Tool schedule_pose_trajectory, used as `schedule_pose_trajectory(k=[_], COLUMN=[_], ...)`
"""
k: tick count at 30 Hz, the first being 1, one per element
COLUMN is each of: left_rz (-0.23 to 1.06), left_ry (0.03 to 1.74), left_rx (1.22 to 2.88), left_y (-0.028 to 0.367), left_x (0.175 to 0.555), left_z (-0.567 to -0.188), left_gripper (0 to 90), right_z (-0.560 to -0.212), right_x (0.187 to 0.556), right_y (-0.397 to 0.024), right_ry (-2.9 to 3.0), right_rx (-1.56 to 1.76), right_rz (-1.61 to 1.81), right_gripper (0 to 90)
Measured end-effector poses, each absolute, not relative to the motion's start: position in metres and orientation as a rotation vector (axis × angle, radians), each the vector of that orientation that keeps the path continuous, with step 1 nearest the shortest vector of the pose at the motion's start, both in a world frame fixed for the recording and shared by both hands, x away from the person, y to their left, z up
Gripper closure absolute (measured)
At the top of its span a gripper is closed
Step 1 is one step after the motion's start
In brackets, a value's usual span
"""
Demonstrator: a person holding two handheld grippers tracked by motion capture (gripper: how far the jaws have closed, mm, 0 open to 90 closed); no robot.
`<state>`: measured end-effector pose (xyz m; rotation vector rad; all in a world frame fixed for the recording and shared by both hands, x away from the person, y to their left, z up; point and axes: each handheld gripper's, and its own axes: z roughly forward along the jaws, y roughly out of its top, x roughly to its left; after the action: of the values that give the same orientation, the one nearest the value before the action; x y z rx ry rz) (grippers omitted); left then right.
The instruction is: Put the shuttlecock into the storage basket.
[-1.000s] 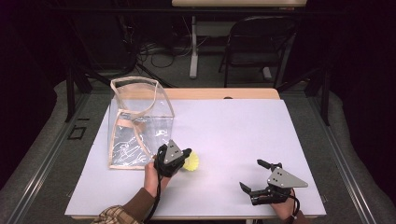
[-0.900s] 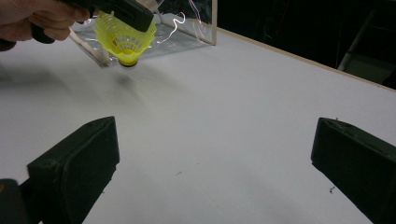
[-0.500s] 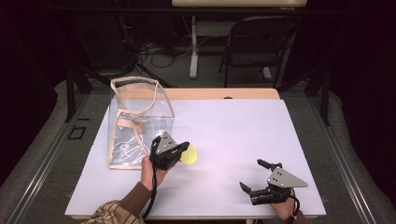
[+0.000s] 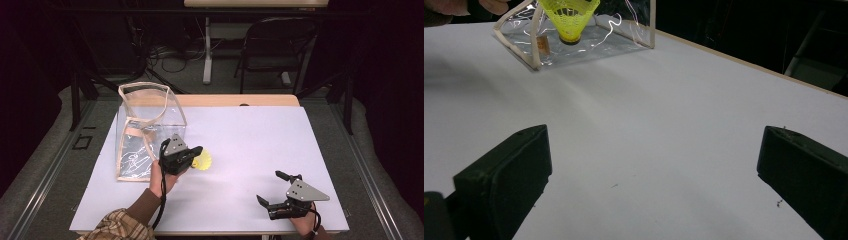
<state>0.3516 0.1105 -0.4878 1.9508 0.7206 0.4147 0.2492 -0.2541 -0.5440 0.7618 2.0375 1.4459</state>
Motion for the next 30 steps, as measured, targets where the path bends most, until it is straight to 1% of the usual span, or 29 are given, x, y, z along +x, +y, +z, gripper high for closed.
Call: schedule_pose_trajectory(k=[11,30], left_rz=[0.376,0.359], left_ry=[0.717,0.719], left_rx=[1.952,1.940], left_y=[0.114,0.119], left_x=[0.362,0.377], left_z=[-0.478,-0.461], left_gripper=[90.0,90.0], right_z=[-0.544,-0.544], right_x=[0.249,0.249], right_y=[-0.254,-0.254], right_ry=[2.038,2.042], right_rx=[0.766,0.769], right_rz=[1.444,1.441], right_gripper=[0.5,0.5])
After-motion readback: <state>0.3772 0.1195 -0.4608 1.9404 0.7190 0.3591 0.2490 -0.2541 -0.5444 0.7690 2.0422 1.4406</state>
